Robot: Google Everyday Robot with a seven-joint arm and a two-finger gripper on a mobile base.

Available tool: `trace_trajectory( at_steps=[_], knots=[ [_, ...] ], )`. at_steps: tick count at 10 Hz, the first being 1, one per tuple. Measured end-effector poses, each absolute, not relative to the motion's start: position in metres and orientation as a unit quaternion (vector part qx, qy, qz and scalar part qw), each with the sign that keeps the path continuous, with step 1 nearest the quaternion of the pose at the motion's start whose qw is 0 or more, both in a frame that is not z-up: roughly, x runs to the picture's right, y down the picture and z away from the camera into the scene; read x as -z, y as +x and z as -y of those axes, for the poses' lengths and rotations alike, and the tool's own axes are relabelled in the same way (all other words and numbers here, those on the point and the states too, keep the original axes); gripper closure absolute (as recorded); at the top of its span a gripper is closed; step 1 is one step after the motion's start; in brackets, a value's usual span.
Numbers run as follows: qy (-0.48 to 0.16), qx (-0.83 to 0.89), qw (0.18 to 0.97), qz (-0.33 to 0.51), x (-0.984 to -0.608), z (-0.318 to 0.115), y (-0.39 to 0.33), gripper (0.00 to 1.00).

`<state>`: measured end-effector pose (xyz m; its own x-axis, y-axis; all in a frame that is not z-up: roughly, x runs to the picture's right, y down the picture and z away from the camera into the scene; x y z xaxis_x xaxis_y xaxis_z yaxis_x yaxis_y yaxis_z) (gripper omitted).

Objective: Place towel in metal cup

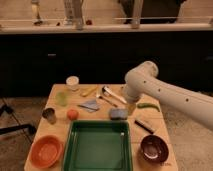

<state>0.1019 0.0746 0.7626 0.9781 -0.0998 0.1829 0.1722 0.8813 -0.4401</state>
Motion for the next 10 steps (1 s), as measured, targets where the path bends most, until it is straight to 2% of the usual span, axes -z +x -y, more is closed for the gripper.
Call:
trace_trajectory(
  at_steps=[3, 10],
  knots=[
    [-0.226, 0.065, 0.97, 0.059, -0.783, -0.076, 0.084, 0.2],
    [-0.225, 0.064, 0.97, 0.06, -0.784, -0.076, 0.085, 0.2]
  ],
)
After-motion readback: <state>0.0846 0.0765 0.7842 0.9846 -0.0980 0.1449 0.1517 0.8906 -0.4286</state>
